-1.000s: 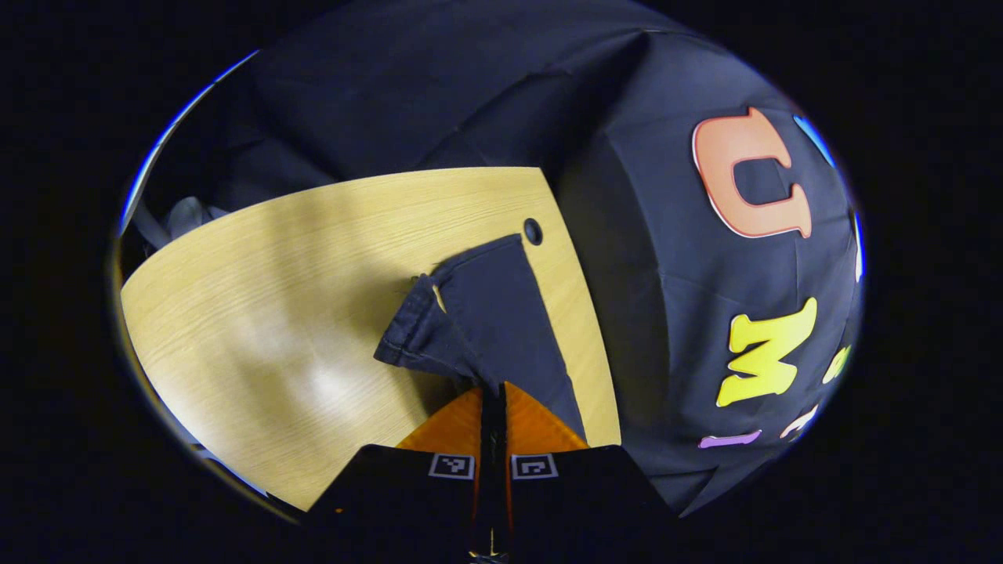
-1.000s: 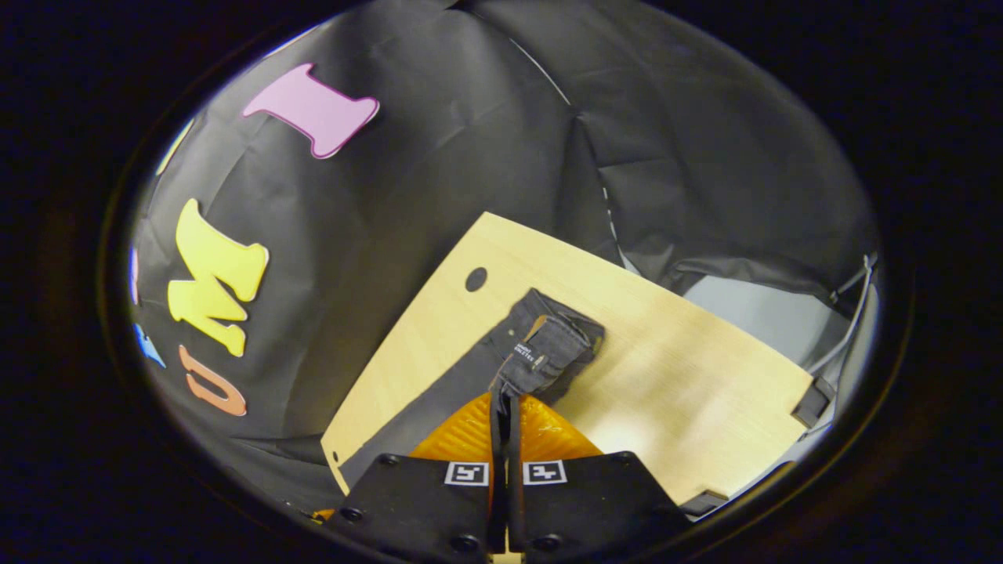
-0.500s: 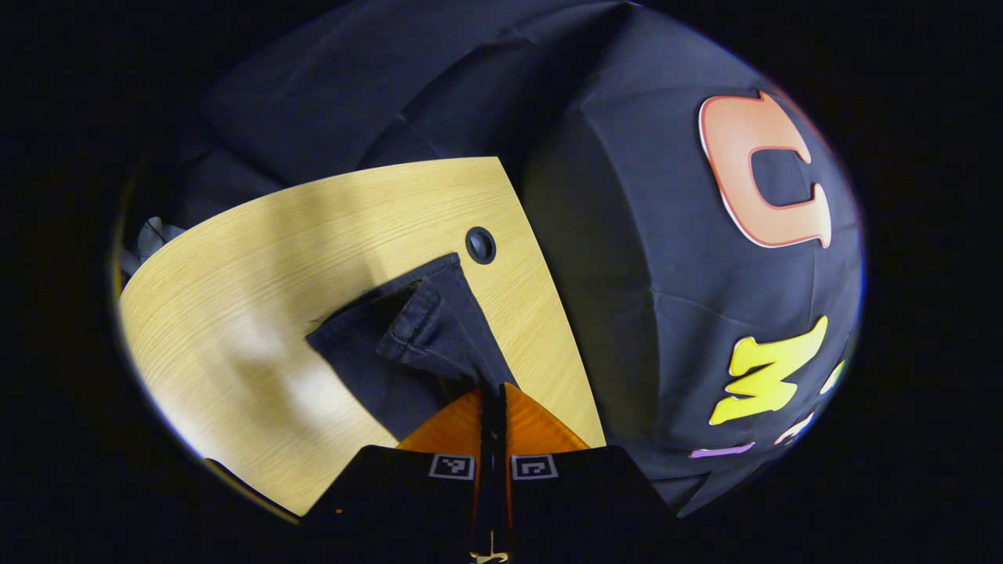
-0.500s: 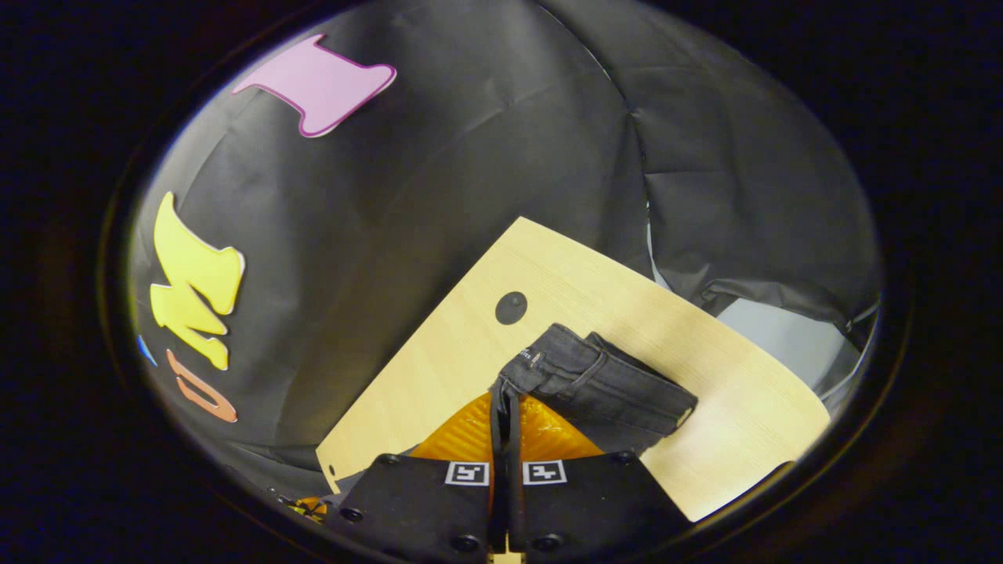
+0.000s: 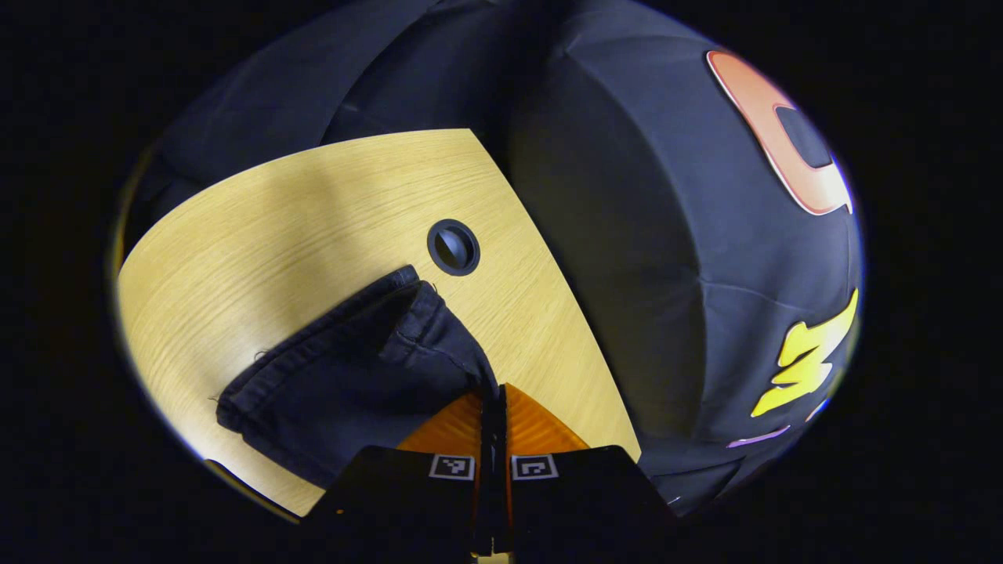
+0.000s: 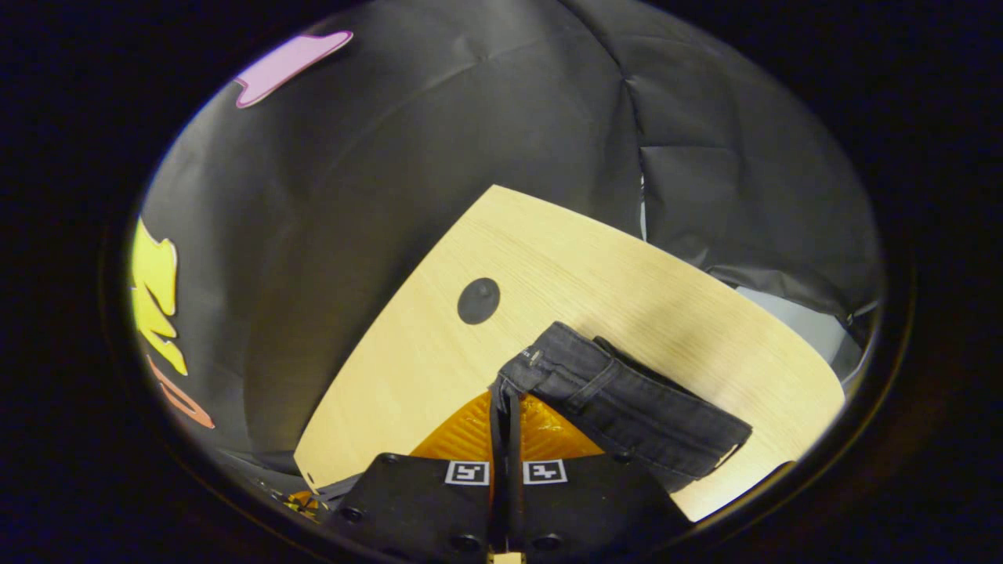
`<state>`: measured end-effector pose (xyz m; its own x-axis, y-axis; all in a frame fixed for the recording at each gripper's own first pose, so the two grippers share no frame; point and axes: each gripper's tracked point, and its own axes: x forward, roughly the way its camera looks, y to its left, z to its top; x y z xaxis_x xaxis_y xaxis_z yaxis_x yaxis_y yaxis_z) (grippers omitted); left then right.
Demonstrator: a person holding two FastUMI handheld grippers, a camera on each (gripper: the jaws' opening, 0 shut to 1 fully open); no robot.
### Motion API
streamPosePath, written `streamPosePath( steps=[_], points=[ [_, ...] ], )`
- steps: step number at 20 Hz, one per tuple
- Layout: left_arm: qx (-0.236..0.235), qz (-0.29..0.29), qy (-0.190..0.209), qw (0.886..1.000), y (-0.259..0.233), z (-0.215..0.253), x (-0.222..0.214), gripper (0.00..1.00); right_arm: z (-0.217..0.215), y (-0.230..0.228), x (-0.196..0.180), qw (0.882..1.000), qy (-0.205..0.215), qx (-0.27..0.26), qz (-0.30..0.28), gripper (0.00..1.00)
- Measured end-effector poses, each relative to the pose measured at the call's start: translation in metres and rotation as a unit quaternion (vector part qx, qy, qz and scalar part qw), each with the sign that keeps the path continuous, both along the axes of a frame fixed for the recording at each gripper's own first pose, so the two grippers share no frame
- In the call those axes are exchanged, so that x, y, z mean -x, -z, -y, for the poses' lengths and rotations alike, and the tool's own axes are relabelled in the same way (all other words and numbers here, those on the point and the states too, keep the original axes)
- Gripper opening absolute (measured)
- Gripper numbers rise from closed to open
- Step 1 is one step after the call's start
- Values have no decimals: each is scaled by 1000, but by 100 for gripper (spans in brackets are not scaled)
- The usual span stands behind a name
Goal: Grasp the waist and the cuffs of the jeans and fold them to make the two legs overlap; first hold the waist and fold one-third of the jeans toward the cuffs, then hold the cuffs and fold the remaining one-third in the same direction to finish folding.
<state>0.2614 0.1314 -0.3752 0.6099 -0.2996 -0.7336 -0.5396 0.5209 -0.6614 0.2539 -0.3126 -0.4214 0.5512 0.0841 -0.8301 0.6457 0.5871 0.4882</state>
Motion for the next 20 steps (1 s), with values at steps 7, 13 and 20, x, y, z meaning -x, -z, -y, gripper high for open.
streamPosePath(
  steps=[7,13,20],
  points=[
    [-18,-34,-3,999,21,1,3,42,-2,5,-2,1000,1,9,-4,10],
    [-101,-12,54,993,-21,-1,8,98,-4,-31,2,999,5,37,32,96],
    [-327,168,137,920,-177,29,17,98,5,-150,48,957,-92,241,135,96]
  ],
)
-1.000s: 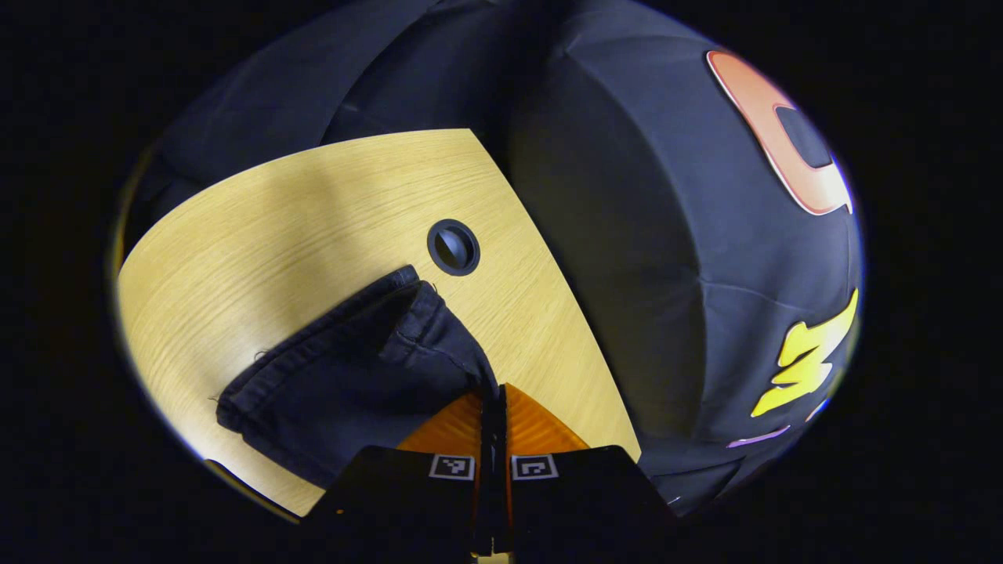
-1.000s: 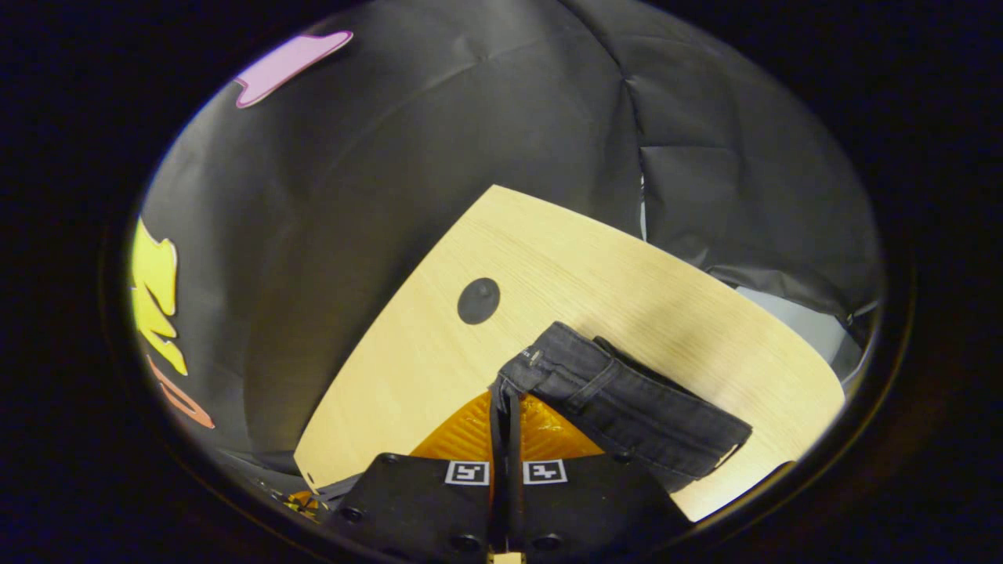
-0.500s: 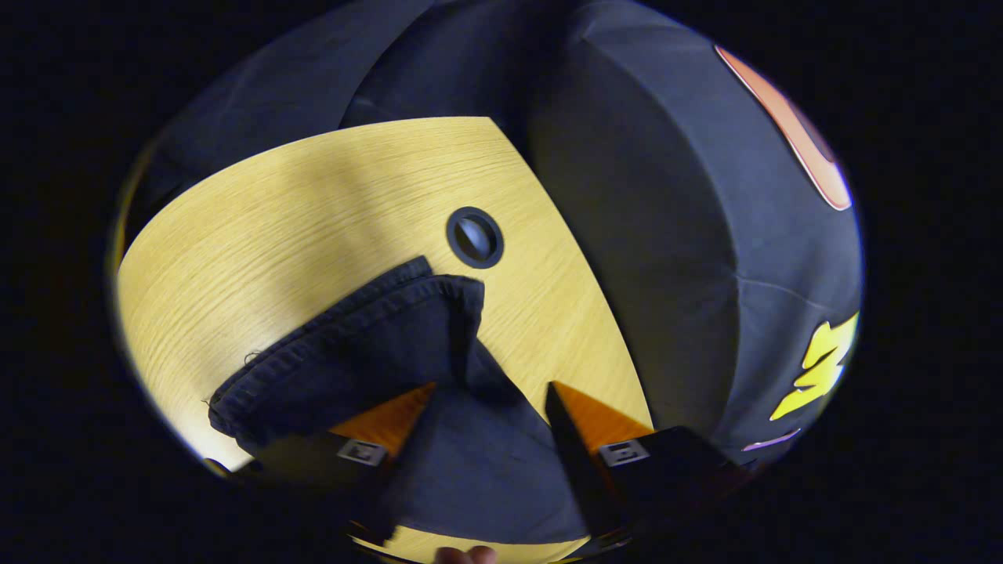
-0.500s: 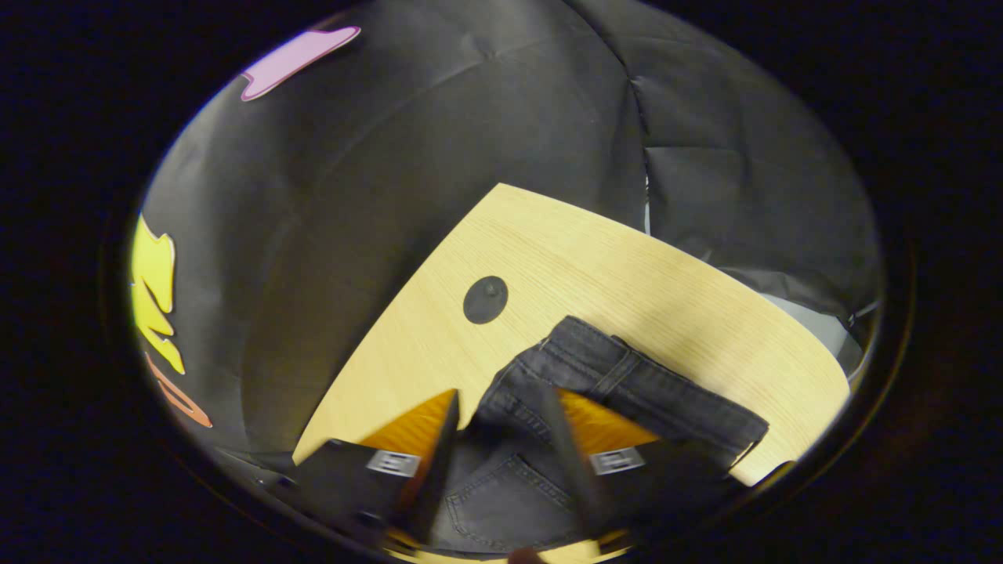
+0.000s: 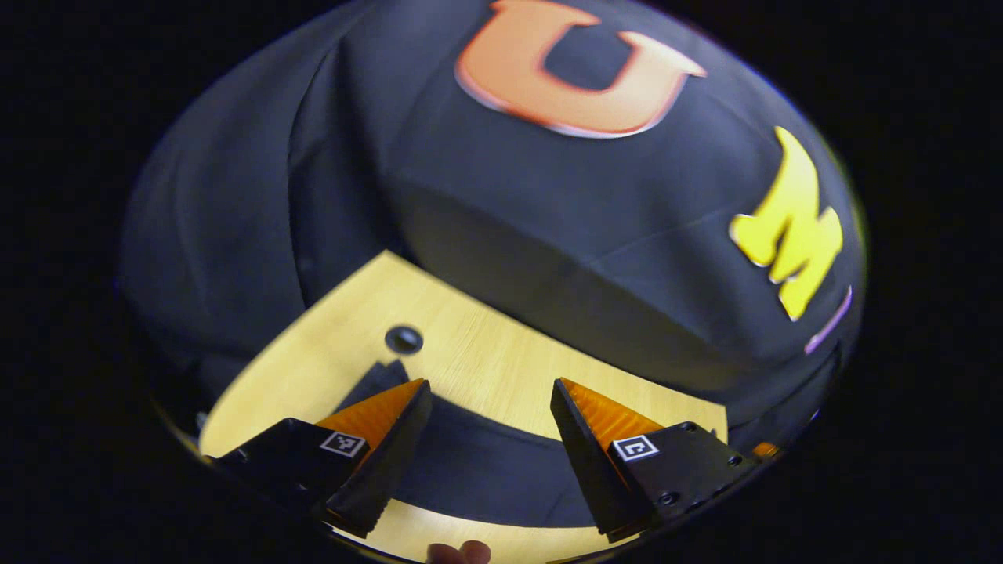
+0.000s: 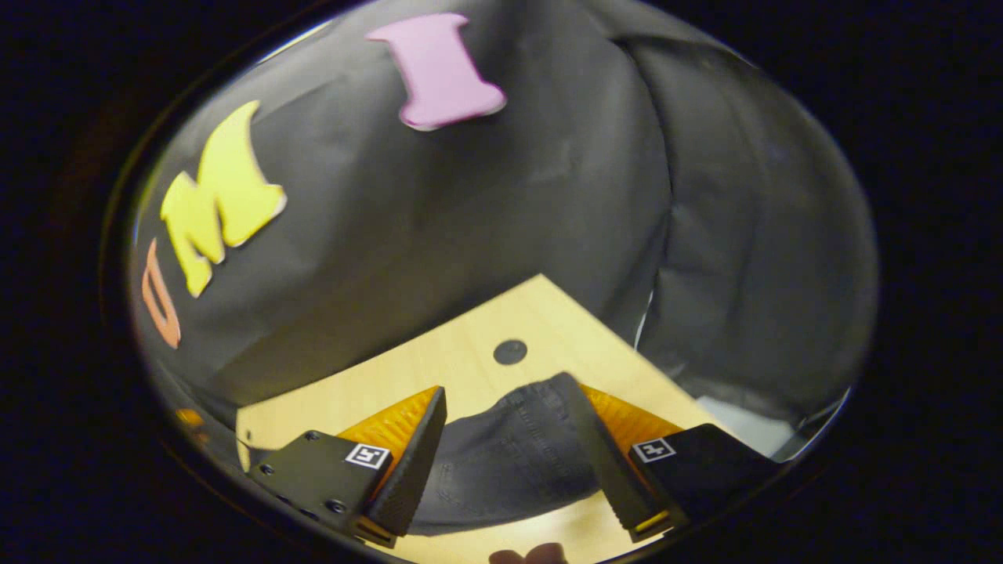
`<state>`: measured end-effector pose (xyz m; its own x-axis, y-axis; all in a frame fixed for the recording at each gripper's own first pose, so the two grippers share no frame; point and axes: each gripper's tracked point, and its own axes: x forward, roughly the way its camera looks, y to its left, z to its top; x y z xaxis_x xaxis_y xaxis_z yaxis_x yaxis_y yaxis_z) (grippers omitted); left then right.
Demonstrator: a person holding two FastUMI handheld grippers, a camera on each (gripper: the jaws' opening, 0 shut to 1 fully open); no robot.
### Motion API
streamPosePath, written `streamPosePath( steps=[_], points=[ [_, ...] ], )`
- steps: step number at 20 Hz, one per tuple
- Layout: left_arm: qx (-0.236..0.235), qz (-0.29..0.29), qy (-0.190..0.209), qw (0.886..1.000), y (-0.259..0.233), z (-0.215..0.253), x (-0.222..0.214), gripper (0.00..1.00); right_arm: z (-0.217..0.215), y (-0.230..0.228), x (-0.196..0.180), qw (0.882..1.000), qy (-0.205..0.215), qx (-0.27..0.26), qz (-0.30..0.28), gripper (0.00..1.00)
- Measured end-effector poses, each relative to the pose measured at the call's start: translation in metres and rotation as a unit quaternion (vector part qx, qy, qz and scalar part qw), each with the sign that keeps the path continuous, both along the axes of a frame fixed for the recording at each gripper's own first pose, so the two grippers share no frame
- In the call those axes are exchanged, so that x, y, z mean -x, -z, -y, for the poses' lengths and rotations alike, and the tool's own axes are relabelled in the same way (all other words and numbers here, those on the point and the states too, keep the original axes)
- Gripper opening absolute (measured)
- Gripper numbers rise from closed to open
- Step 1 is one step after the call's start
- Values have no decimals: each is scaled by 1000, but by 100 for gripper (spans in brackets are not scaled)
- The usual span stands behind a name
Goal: Grasp the waist and the cuffs of the jeans and fold them to make the two legs overlap; first hold the waist and fold one-third of the jeans toward the cuffs, then hold the cuffs and fold the remaining one-third in the same direction to finish folding.
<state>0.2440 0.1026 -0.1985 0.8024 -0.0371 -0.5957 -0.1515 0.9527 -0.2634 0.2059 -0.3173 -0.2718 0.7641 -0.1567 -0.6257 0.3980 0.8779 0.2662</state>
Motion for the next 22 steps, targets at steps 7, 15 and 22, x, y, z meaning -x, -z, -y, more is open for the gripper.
streamPosePath(
  steps=[7,15,22],
  points=[
    [-118,137,56,982,-84,71,71,98,-45,-65,112,992,-68,83,68,95],
    [-136,177,66,973,-110,127,120,98,-21,-40,181,997,-16,54,61,99],
    [-145,149,44,977,-116,124,126,98,37,77,109,1000,12,0,1,100]
  ],
)
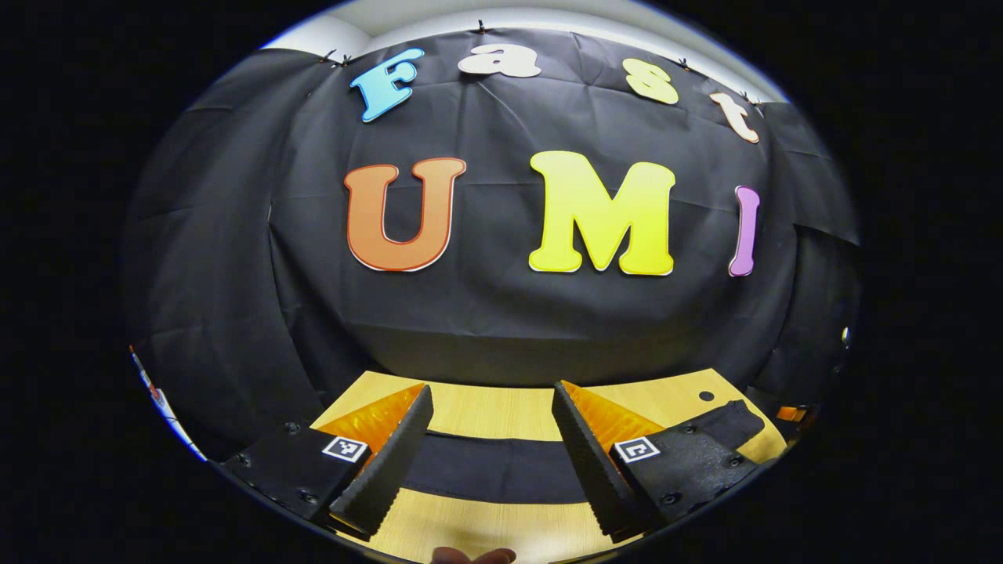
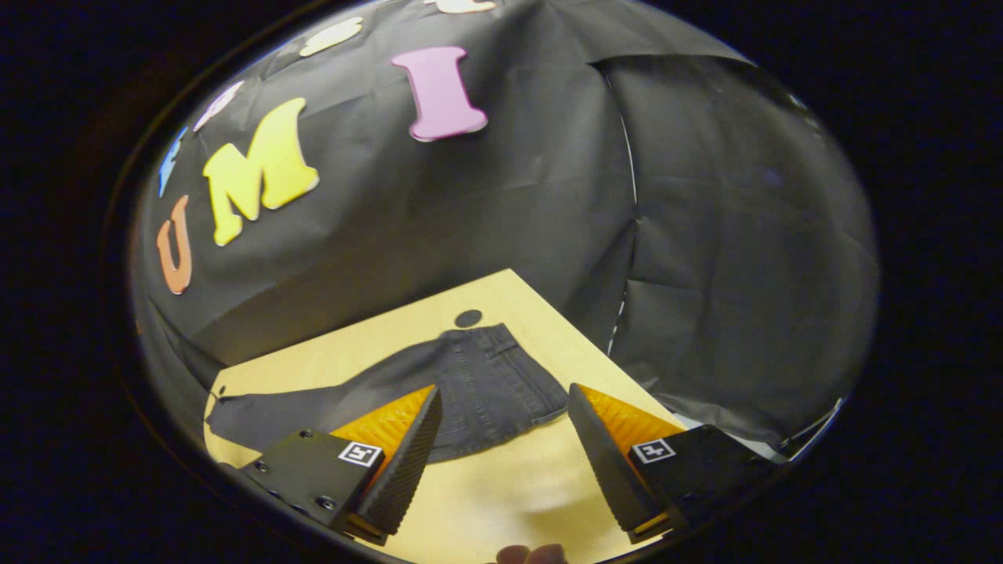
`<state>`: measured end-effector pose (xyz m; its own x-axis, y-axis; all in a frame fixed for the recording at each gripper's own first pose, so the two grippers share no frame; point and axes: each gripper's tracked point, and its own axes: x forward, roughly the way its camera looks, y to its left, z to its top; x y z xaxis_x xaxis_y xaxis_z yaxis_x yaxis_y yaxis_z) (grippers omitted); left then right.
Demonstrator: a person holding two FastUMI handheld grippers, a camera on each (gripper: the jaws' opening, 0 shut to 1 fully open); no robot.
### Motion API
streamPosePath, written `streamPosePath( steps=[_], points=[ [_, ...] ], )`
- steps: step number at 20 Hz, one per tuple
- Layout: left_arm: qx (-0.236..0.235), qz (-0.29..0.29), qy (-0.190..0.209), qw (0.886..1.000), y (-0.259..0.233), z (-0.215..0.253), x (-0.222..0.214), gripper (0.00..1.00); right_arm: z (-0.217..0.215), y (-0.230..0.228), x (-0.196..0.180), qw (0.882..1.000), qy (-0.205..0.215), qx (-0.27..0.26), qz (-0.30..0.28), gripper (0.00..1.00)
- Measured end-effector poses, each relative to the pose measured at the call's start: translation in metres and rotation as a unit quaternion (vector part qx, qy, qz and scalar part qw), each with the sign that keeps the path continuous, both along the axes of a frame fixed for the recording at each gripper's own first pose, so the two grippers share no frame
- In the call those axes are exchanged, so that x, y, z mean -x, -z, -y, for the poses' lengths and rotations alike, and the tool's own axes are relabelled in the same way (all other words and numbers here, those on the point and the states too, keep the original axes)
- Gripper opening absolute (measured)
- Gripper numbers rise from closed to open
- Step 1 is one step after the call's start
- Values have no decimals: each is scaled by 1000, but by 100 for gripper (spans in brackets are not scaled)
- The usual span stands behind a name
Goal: Grasp the waist and the cuffs of the jeans and fold them to make the two legs overlap; first hold the waist and fold one-third of the jeans toward the cuffs, then hold the cuffs and fold the remaining one-third in the same direction to finish folding.
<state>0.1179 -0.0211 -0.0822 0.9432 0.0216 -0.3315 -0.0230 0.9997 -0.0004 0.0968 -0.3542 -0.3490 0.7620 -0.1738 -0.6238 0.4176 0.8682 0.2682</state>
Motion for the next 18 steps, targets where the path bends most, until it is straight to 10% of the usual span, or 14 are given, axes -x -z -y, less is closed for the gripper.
streamPosePath(
  steps=[11,16,18],
  points=[
    [15,-53,-67,996,21,-32,19,98,14,91,-32,997,-3,-40,-71,96],
    [26,-48,-89,995,19,-58,32,99,-3,87,-41,992,12,-75,-103,22],
    [25,-45,-101,994,19,-77,42,98,-4,74,-44,992,8,-57,-115,8]
  ],
)
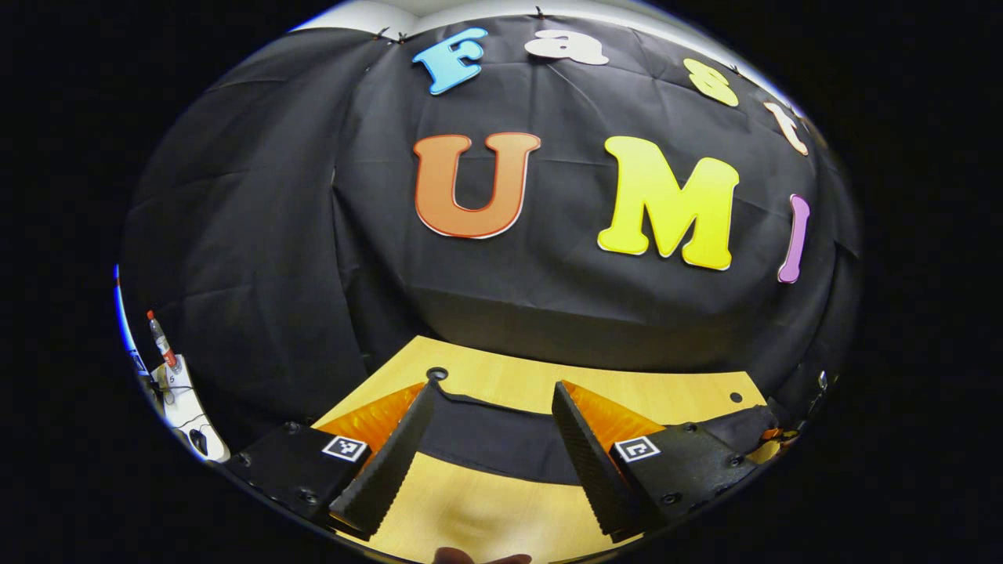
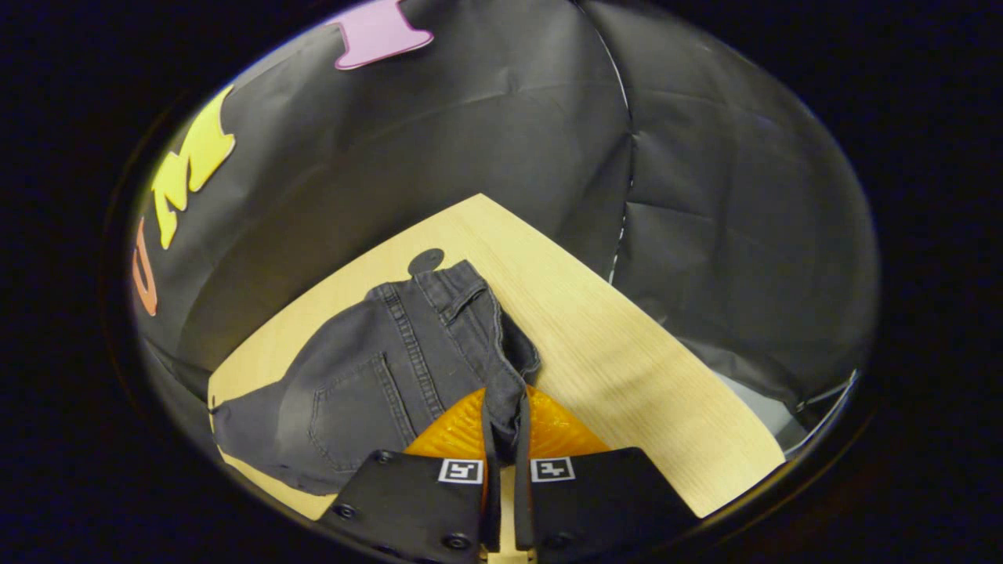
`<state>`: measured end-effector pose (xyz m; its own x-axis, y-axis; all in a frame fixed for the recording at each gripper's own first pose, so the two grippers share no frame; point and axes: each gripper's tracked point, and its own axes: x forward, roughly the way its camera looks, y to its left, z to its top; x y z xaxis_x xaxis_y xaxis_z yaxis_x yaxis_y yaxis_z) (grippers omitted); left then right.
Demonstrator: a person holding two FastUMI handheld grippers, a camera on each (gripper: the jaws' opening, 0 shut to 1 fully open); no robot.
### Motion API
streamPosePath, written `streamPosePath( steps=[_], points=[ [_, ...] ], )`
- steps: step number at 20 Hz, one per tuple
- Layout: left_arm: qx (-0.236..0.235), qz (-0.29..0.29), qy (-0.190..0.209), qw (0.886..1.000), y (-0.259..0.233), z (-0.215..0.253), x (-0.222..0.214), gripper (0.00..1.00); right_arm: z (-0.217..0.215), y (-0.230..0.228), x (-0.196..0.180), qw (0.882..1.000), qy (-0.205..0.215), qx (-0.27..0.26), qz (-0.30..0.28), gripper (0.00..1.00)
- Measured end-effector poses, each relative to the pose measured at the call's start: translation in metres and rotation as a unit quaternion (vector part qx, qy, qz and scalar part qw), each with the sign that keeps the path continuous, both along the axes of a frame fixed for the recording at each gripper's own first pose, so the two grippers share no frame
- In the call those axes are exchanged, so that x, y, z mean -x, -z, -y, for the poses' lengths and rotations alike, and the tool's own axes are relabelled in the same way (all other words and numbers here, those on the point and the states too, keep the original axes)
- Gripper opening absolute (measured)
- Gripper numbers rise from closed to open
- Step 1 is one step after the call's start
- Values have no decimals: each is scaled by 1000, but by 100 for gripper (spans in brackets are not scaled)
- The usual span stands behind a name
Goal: Grasp the waist and the cuffs of the jeans and fold them to make the two legs overlap; first hold the waist and fold one-third of the jeans toward the cuffs, then hold the cuffs and fold the remaining one-third in the same direction to finish folding.
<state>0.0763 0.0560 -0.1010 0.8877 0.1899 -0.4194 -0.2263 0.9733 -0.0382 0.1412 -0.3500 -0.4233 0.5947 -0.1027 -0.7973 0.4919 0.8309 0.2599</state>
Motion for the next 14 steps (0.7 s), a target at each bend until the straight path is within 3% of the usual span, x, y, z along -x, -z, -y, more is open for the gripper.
streamPosePath(
  steps=[1,2,7,10,11,12,14],
  points=[
    [0,0,-8,1000,2,-9,4,99,-2,-7,-2,1000,-3,5,-1,3],
    [0,2,-15,1000,2,-19,8,98,-5,-21,-6,1000,-2,4,7,8],
    [4,14,-32,999,7,-55,25,99,-41,-128,-16,996,-30,35,72,7],
    [21,20,-41,999,12,-73,34,99,-104,-197,-35,988,-73,64,122,3],
    [22,22,-44,999,15,-81,38,99,-131,-219,-40,984,-92,69,139,7],
    [23,23,-49,998,16,-87,41,99,-160,-239,-43,980,-109,69,154,3],
    [24,27,-56,998,18,-103,50,99,-228,-268,-47,972,-145,68,169,7]
  ],
)
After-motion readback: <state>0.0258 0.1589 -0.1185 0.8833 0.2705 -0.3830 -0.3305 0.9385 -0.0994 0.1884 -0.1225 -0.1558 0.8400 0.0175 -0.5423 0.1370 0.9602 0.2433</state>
